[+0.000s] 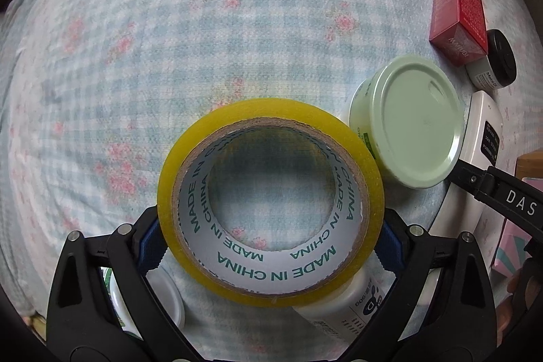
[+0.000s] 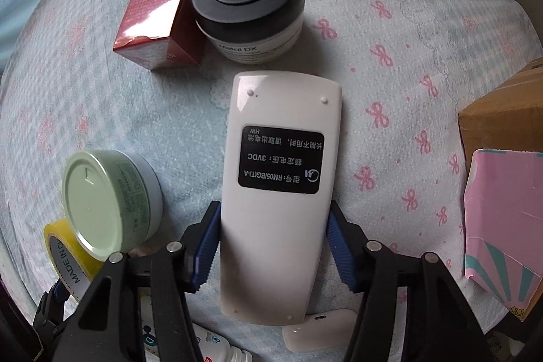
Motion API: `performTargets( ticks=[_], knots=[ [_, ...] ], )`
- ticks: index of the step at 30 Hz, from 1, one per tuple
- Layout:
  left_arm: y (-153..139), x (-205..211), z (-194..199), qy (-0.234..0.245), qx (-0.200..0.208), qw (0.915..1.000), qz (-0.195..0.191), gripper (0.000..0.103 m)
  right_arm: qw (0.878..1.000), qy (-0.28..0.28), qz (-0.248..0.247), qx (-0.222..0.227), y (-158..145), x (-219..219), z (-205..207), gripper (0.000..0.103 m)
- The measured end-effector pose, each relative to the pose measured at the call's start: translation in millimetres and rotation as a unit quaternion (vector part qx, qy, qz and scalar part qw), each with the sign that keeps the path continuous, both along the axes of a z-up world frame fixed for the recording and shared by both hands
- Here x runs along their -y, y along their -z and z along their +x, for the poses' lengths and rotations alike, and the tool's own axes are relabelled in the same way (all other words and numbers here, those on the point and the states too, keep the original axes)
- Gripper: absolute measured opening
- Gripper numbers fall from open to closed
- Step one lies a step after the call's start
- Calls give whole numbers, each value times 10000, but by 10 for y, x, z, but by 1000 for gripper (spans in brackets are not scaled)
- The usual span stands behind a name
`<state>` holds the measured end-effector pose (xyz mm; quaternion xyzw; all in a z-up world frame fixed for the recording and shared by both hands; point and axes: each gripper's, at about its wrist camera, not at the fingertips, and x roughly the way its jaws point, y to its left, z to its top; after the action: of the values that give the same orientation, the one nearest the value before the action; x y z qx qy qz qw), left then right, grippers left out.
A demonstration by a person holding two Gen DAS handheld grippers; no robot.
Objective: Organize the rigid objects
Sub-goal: 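Carry tape roll with left tool while right tool carries remote to cardboard box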
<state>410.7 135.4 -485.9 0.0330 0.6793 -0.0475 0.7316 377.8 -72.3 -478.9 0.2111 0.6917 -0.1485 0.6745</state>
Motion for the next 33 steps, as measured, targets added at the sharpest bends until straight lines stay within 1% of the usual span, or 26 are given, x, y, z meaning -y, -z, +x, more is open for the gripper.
performTargets(
  ticks=[1, 4, 8, 11, 14, 17, 20, 24, 28, 33],
  knots=[
    [-44, -19, -10, -15, 31, 10000, 3, 96, 10000, 31, 32, 33, -2, 37, -67, 55],
    [-208, -82, -11, -64, 144, 9998, -80, 96, 9996, 164, 189, 145, -112, 122, -94, 55],
    [-464, -210, -46, -102, 343, 9994, -38, 96, 9979, 262, 430, 415, -366, 147, -161, 54],
    [-693, -332, -116, -220, 521, 9984, -73, 96, 9945, 415, 726, 627, -570, 171, -244, 54],
    [-948, -368, -228, -286, 711, 9970, -67, 96, 9912, 391, 908, 879, -794, 220, -336, 54],
    [-1213, -348, -396, -291, 888, 9956, -83, 96, 9863, 407, 1154, 1105, -1042, 216, -467, 54],
    [-1461, -321, -582, -241, 1029, 9943, -135, 96, 9801, 466, 1408, 1319, -1228, 264, -642, 54],
    [-1788, -225, -814, -111, 1219, 9923, -189, 96, 9702, 581, 1696, 1633, -1610, 242, -852, 54],
    [-2143, -119, -994, 62, 1444, 9891, -298, 96, 9640, 574, 1704, 1961, -2020, 351, -1022, 54],
    [-2560, 207, -1154, 319, 1710, 9839, -414, 96, 9564, 656, 1617, 2342, -2491, 627, -1202, 54]
  ],
)
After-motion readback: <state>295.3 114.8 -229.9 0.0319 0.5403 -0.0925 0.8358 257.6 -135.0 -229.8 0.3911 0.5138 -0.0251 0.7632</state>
